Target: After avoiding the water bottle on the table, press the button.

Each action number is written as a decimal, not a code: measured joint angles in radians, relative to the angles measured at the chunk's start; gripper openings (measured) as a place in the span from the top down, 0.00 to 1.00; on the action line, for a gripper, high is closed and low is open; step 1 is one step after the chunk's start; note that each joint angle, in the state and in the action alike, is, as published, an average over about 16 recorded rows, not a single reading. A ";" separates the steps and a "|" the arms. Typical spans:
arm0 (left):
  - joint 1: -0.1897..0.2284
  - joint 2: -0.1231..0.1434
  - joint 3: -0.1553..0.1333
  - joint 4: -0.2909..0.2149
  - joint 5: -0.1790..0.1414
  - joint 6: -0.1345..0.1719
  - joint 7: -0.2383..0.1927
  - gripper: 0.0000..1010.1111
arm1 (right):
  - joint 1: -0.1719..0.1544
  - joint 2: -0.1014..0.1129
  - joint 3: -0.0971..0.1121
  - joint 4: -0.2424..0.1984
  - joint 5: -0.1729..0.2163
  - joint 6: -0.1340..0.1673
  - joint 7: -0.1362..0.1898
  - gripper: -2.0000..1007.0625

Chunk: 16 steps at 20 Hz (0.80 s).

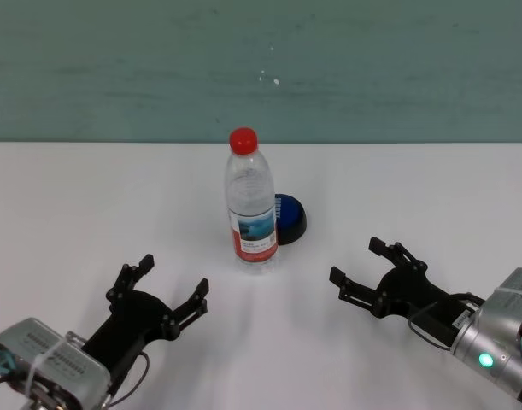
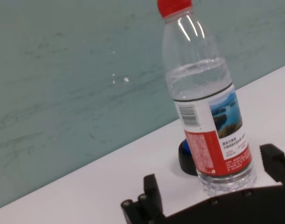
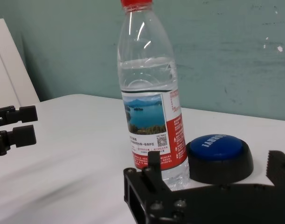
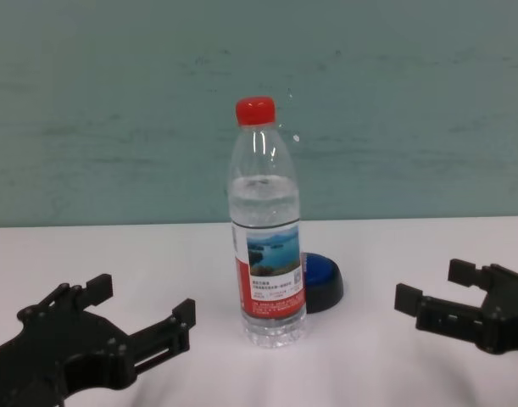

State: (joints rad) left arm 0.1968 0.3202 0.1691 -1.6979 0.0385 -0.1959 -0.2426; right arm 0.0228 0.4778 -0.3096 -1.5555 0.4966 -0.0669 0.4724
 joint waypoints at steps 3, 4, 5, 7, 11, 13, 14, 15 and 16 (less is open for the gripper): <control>0.000 0.000 0.000 0.000 0.000 0.000 0.000 0.01 | 0.000 0.000 0.000 0.000 0.000 0.000 0.000 0.00; 0.000 0.000 0.000 0.000 0.000 0.000 0.000 0.01 | 0.000 0.000 0.000 0.000 0.000 0.000 0.000 0.00; 0.000 0.000 0.000 0.000 0.000 0.000 0.000 0.01 | 0.000 0.000 0.000 0.000 0.000 0.000 0.000 0.00; 0.000 0.000 0.000 0.000 0.000 0.000 0.000 0.01 | 0.000 0.000 0.000 0.000 0.000 0.000 0.000 0.00; 0.000 0.000 0.000 0.000 0.000 0.000 0.000 0.01 | 0.000 0.000 0.000 0.000 0.000 0.000 0.000 0.00; 0.000 0.000 0.000 0.000 0.000 0.000 0.000 0.01 | 0.000 0.000 0.000 0.000 0.000 0.000 0.000 0.00; 0.000 0.000 0.000 0.000 0.000 0.000 0.000 0.01 | 0.000 0.000 0.000 0.000 0.000 0.000 0.000 0.00; 0.000 0.000 0.000 0.000 0.000 0.000 0.000 0.01 | 0.000 0.000 0.000 0.000 0.000 0.000 0.000 0.00; 0.000 0.000 0.000 0.000 0.000 0.000 0.000 0.01 | 0.000 0.000 0.000 0.000 0.000 0.000 0.000 0.00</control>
State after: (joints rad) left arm 0.1968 0.3202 0.1691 -1.6979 0.0385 -0.1959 -0.2426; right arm 0.0228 0.4778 -0.3096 -1.5555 0.4965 -0.0668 0.4724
